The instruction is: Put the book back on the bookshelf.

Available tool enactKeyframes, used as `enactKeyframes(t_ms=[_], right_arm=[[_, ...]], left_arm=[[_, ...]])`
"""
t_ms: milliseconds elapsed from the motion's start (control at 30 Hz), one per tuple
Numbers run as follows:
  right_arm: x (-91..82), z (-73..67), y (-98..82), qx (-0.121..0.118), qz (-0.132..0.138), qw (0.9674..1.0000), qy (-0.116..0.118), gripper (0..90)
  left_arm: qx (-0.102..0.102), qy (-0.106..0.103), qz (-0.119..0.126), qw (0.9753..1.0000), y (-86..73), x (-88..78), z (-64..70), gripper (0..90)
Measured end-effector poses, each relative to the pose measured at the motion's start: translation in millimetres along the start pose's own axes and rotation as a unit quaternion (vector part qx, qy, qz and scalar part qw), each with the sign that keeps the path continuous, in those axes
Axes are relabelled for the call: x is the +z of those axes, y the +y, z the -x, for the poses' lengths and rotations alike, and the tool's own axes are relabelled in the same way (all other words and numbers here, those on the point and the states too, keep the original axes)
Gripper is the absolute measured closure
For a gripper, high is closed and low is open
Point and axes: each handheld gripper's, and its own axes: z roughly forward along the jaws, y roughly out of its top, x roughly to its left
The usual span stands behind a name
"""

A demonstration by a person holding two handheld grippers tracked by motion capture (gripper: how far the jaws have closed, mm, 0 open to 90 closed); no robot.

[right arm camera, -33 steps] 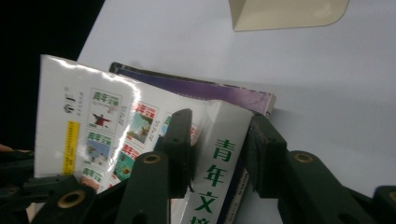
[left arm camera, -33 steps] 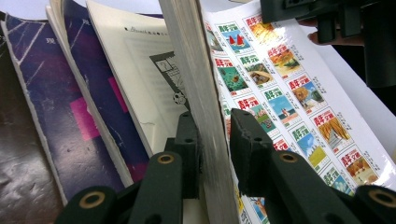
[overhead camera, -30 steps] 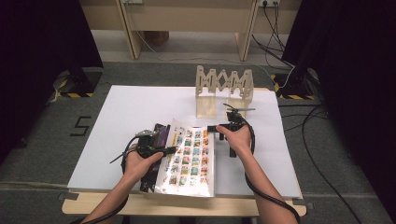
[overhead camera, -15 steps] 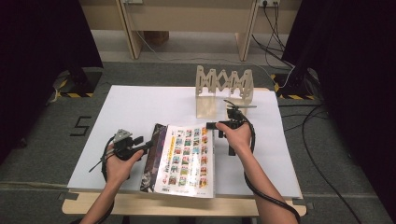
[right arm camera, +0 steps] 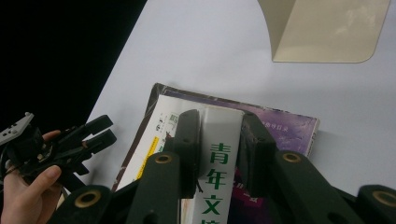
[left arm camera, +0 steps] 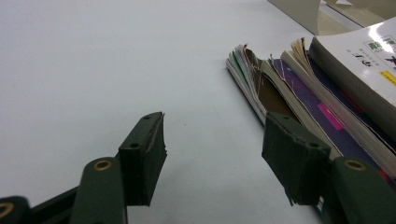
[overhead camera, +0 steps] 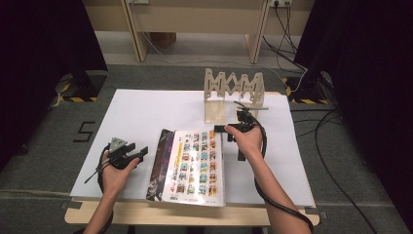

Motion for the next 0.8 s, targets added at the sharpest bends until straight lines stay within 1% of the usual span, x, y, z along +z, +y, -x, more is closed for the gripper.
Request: enactKeyframes(t_ms=[133,233,333,367,533,600,800], right_arm=[[-1.2,-2.5,0.9,-0.003,0.001,1.0,0.001,72.7],[-2.0,-4.6,1.4,-0.006,0.003,1.0,0.002,72.8],[-3.4,-6.4,2.0,-0.008,0.003,1.0,0.003,73.1],[-4.9,-8.2,2.6,-0.012,0.008,0.9999,0.006,73.3],[-9.1,-12.8,3.9,-0.019,0.014,0.9997,0.005,73.5],[-12.3,-15.0,5.0,-0.025,0.02,0.9995,0.004,73.7],[-18.7,-17.1,6.5,-0.029,0.033,0.999,-0.001,74.1]], left_arm=[[-0.001,0.0,0.002,1.0,-0.5,0.1,0.1,38.2],[0.005,0.001,0.005,1.0,-0.9,-0.5,0.6,38.4],[0.005,0.001,0.006,1.0,-1.1,-0.6,0.8,38.4],[0.005,0.0,0.006,1.0,-1.1,-0.7,0.6,38.3],[0.006,0.0,0.004,1.0,-1.0,-0.4,0.7,37.9],[0.005,-0.001,0.003,1.0,-0.9,-0.2,0.8,37.8],[0.003,0.0,0.001,1.0,-0.7,0.5,0.7,37.6]])
